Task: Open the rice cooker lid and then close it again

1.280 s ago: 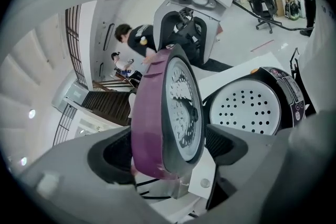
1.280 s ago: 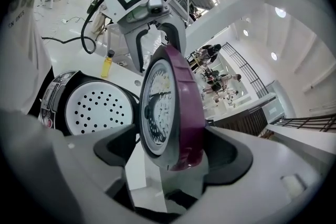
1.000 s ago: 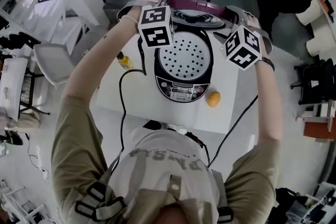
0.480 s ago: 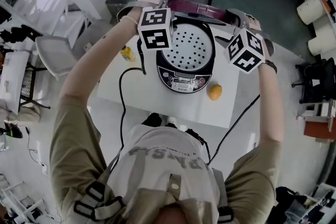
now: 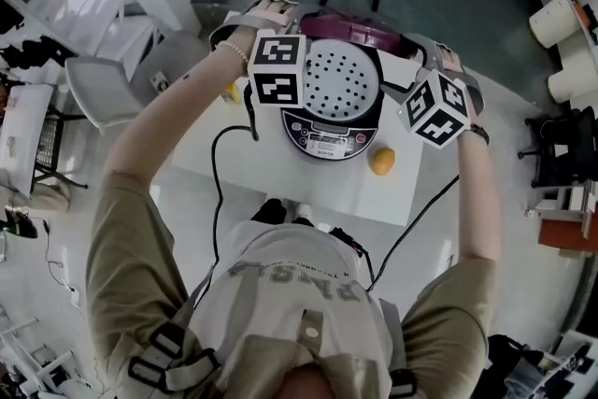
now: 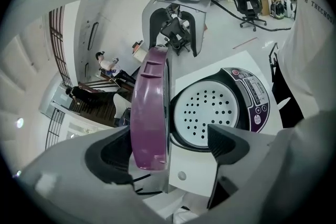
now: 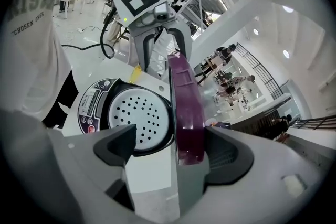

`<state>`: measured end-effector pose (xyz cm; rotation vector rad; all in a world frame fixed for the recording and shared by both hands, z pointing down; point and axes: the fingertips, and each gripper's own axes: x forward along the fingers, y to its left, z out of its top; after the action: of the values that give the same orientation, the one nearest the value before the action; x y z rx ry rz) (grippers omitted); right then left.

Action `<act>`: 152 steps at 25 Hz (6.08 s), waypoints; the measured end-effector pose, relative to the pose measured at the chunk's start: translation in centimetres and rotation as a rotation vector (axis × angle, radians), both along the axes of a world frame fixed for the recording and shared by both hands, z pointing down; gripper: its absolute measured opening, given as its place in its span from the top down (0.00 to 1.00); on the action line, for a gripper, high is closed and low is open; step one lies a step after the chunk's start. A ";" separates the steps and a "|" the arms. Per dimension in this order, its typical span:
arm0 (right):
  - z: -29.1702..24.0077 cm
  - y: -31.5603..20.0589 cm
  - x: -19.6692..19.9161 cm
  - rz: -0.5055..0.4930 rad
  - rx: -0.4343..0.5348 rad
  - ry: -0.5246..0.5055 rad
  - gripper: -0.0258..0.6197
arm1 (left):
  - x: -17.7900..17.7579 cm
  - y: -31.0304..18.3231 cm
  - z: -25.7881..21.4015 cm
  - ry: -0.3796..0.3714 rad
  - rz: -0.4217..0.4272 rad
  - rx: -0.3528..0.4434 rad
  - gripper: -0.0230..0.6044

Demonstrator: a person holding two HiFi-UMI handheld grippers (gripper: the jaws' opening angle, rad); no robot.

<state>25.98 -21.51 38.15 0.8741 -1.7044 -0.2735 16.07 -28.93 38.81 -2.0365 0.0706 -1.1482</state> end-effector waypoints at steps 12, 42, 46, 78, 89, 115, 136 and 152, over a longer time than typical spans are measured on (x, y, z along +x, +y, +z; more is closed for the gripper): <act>2.1 2.9 -1.1 -0.038 -0.067 -0.005 0.35 | -1.0 2.5 2.2 -0.046 0.035 -0.027 0.23; 8.6 9.4 -3.4 -0.107 -0.288 -0.047 0.34 | -4.2 8.4 8.8 -0.196 0.132 -0.133 0.19; 9.2 9.8 -3.6 -0.107 -0.300 -0.055 0.34 | -4.4 8.8 9.3 -0.209 0.135 -0.135 0.19; 14.4 12.2 -4.4 -0.136 -0.447 -0.063 0.34 | -5.6 11.1 14.5 -0.226 0.163 -0.191 0.18; 15.1 12.3 -4.5 -0.132 -0.461 -0.070 0.34 | -5.9 11.4 15.1 -0.208 0.157 -0.221 0.19; 15.9 12.4 -4.4 -0.150 -0.491 -0.105 0.34 | -6.2 11.8 16.3 -0.192 0.153 -0.207 0.19; 16.2 12.4 -4.5 -0.155 -0.530 -0.131 0.35 | -6.3 11.7 16.8 -0.237 0.166 -0.232 0.19; 16.3 12.6 -4.6 -0.142 -0.523 -0.130 0.35 | -6.4 11.9 16.4 -0.255 0.152 -0.299 0.21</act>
<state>21.38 -8.96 54.42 0.3916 -1.8407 0.1380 9.67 -17.03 55.21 -2.0872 -0.3974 -1.3752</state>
